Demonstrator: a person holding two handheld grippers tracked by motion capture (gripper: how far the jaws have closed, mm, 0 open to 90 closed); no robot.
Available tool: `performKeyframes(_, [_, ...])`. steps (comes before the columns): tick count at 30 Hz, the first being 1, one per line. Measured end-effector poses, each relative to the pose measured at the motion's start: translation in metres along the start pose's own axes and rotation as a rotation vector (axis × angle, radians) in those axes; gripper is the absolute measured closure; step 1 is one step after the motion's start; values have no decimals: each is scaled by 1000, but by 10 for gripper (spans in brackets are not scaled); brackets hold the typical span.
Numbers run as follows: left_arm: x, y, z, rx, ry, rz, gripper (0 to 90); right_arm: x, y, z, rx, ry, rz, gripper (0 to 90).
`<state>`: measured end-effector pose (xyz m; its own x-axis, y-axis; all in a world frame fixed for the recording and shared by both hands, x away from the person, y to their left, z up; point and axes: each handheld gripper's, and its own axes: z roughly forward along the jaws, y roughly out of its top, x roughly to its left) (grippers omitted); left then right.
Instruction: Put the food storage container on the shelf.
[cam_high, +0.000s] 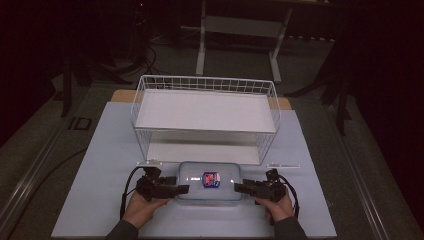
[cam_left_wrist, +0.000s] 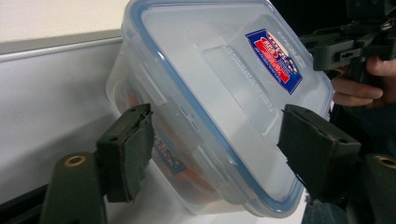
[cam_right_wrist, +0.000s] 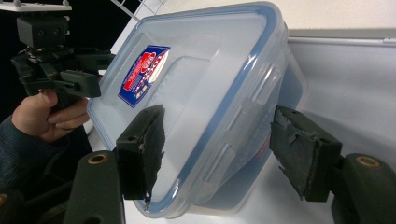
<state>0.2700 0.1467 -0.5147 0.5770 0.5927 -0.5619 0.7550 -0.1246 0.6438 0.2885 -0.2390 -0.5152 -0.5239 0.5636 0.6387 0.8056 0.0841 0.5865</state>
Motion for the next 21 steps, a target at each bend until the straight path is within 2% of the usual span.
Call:
performKeyframes(6, [-1,0,-1,5,2,-10,291,-3,0,1,8,22,36,350])
performKeyframes(8, [0,0,-1,8,-3,-23,296,-5,-1,1,14,40,70,355])
performKeyframes(12, [0,0,-3,19,-17,-41,321,-8,-1,1,33,69,105,373])
performKeyframes(16, [0,-1,-6,23,-22,-55,367,-6,-2,-1,41,70,106,386])
performKeyframes(18, [1,-2,-8,20,-36,-72,421,-6,-2,-2,44,69,115,390])
performKeyframes(21, [1,-4,-11,24,-48,-77,446,-5,-3,-3,29,79,111,414])
